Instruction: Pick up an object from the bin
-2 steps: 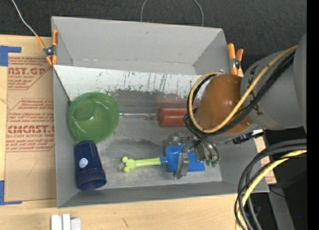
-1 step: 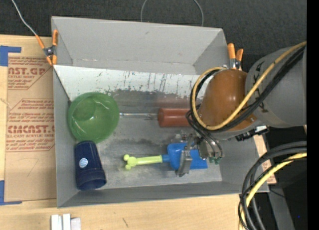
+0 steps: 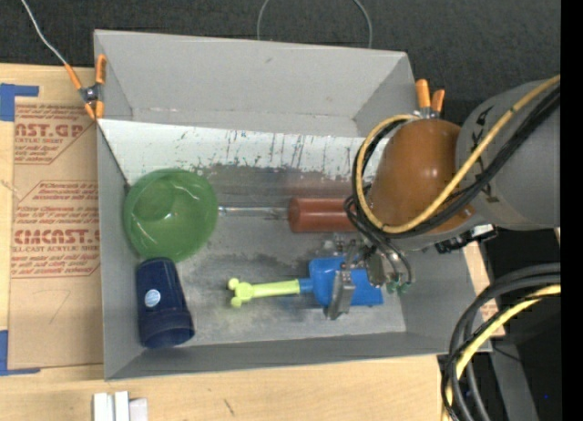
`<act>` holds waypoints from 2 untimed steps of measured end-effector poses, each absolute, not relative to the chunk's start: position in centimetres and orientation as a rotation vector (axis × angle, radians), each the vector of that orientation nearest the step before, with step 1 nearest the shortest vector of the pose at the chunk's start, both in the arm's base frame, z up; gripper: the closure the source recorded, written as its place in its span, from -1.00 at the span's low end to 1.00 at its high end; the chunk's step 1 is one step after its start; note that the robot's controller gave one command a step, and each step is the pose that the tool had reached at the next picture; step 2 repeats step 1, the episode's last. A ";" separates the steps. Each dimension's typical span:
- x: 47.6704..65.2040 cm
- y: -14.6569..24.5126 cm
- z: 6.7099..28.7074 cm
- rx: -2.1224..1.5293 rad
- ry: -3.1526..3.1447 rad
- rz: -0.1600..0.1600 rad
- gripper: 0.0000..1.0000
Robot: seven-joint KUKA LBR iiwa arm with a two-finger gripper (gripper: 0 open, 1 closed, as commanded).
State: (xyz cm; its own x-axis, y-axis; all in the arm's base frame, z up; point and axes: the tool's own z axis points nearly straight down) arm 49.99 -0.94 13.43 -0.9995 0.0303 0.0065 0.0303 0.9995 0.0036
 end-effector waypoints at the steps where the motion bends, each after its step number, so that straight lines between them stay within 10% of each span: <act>1: 50.0 -0.9 15.0 -0.048 -3.136 -0.006 1.00; 2: 50.0 -0.9 15.0 -0.048 -3.136 -0.006 1.00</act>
Offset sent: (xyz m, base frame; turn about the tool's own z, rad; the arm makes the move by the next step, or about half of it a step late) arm 0.0001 -0.0002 0.0054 0.0000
